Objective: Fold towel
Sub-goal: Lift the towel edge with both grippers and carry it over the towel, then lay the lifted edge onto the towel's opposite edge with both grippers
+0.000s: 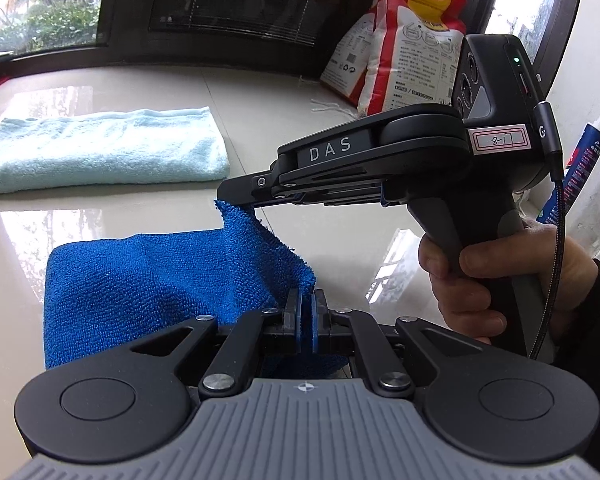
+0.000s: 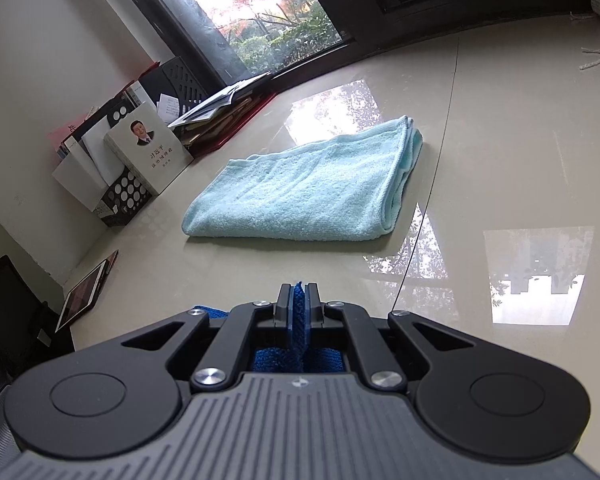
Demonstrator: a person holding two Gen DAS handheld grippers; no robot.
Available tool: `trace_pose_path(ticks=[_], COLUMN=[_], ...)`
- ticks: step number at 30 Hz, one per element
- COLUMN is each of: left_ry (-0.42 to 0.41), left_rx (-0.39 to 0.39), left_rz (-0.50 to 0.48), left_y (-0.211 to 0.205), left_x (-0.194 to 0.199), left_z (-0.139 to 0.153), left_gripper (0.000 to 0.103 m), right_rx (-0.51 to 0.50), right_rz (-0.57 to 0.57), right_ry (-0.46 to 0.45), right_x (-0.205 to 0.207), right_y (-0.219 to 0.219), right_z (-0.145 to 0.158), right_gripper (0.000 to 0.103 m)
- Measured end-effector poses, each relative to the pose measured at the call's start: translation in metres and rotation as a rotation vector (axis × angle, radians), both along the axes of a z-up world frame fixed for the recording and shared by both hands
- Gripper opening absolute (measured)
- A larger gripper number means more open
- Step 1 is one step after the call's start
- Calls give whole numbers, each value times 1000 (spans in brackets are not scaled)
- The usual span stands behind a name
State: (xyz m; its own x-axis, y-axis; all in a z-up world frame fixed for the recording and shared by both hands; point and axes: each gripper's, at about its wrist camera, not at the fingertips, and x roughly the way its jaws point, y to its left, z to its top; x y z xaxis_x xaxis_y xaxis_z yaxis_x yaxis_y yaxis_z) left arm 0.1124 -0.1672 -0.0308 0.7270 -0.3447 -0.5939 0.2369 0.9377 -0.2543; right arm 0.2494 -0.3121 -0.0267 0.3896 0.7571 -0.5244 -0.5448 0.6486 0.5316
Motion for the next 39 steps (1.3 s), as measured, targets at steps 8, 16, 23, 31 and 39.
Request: trace_pose_path(ticks=[8,16,23,31,39], left_ry=[23,6,-55,-81,-29], left_rx=[-25,-53,-59,1,62], left_rz=[-14,-57,-79,-6,6], left_y=[3,3,16,56,95], left_x=[0,-8,-24,-21,1], left_z=[-1,8,30,43,39], left_gripper=[7,28,33,33,33], right_rx=[-2,-1,-15,-48,-90], right_rz=[-25,-68,-106,-140,-149], right_ry=[6,-20,-53,-69,-73], right_x=[1,-3,-17,-48,-78], right_y=[-5,-15,-24,-31,-30], right_z=[5,19,32,40,39], right_gripper=[13,19,21,21,21])
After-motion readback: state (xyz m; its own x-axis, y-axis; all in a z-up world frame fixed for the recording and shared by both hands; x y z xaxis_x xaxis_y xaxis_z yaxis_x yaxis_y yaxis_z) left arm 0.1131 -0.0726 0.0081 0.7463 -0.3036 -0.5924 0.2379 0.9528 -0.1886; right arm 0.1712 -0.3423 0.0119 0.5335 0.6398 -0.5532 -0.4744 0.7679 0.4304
